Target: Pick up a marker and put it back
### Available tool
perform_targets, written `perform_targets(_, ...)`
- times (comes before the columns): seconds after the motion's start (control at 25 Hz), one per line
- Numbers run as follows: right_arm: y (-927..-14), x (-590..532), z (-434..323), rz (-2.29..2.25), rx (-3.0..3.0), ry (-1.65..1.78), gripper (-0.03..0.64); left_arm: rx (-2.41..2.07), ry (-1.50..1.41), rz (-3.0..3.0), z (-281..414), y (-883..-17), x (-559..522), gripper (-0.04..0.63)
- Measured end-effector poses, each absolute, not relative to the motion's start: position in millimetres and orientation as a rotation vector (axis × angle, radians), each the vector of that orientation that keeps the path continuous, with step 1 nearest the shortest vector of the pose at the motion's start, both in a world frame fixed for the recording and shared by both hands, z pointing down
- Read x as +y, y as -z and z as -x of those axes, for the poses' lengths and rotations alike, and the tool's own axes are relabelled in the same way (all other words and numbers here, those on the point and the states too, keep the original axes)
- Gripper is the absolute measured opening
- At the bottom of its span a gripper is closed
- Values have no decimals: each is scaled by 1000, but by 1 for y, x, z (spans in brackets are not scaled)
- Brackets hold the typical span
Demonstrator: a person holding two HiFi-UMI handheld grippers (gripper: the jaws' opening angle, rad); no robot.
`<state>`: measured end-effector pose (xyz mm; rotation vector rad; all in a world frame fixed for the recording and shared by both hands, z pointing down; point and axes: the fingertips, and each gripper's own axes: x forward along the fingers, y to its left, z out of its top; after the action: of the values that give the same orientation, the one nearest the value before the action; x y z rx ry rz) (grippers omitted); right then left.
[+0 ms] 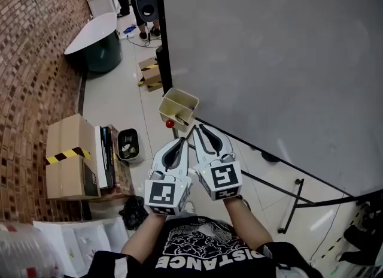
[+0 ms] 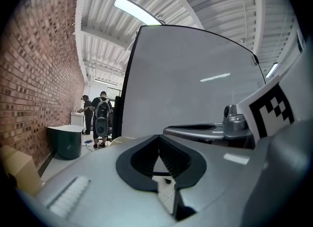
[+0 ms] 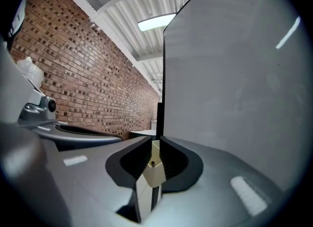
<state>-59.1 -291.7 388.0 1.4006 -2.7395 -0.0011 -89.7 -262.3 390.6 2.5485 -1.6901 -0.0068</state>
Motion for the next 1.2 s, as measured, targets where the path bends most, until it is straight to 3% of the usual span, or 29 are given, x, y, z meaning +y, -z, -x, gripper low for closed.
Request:
perform_targets(0.56, -420, -361, 64, -1465, -2632, -43, 64, -1643, -36, -2570, 107, -395, -295, 8)
perform_targets(1.2, -444, -396, 69, -1469, -2548, -47, 37, -1655, -39, -2547, 125, -402, -316, 6)
